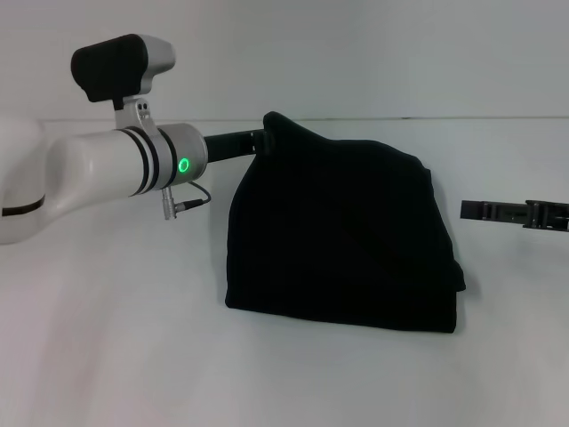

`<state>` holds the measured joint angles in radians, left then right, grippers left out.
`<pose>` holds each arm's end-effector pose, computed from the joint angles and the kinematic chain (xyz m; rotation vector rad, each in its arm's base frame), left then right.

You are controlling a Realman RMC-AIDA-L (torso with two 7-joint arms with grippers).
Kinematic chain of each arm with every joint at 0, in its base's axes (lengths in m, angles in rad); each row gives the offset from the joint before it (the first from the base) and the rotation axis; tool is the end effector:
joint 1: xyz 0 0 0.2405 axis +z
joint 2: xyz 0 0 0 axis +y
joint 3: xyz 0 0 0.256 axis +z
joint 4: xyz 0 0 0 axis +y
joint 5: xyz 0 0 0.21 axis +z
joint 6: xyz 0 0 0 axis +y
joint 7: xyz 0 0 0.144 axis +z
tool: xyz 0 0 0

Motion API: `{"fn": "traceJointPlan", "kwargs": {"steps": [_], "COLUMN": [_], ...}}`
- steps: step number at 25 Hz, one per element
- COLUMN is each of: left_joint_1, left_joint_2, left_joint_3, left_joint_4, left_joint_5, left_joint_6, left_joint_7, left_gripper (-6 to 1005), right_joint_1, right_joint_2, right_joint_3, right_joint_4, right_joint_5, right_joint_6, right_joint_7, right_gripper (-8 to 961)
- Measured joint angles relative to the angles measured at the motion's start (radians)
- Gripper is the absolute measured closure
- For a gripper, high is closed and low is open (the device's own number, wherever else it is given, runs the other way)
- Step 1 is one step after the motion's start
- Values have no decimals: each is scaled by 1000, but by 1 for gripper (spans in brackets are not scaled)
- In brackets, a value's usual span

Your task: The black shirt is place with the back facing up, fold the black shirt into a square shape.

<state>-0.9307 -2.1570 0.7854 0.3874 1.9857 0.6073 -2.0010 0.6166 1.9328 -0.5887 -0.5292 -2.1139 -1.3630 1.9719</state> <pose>-0.1935 0.4593 -0.0655 -2.0875 -1.2773 -0.5512 0.2992 0.3746 0.0461 -2.3240 1.4246 0.6121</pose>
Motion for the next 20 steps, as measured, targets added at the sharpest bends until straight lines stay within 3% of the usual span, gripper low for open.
{"fn": "traceJointPlan", "kwargs": {"steps": [5,11,15,19,20], "left_joint_1": [19,78,138,191,203], "left_joint_2": [-2,-2,-10,-7,-6], "left_joint_3": [0,-9,-5,-12,-14], "left_joint_4": [22,124,204,211,213], "left_joint_5": [-1,-2,-28,-91,-99], "left_joint_6": [-8,69,229,451,498], "left_joint_7": [2,1,19,123,146], "left_gripper": [970,765,573,284,270], "right_joint_1": [9,26,50,87,96], "right_joint_2": [15,41,58,71,76], "right_joint_3": [-6,-7,-22,-77,-92], "right_joint_4": [1,1,12,63,74], "right_joint_5": [0,3,1,0,0], "right_joint_6": [2,51,104,172,185], "right_joint_7": [-45,-93,-151,-224,-242], "right_gripper": [92,112,126,284,324]}}
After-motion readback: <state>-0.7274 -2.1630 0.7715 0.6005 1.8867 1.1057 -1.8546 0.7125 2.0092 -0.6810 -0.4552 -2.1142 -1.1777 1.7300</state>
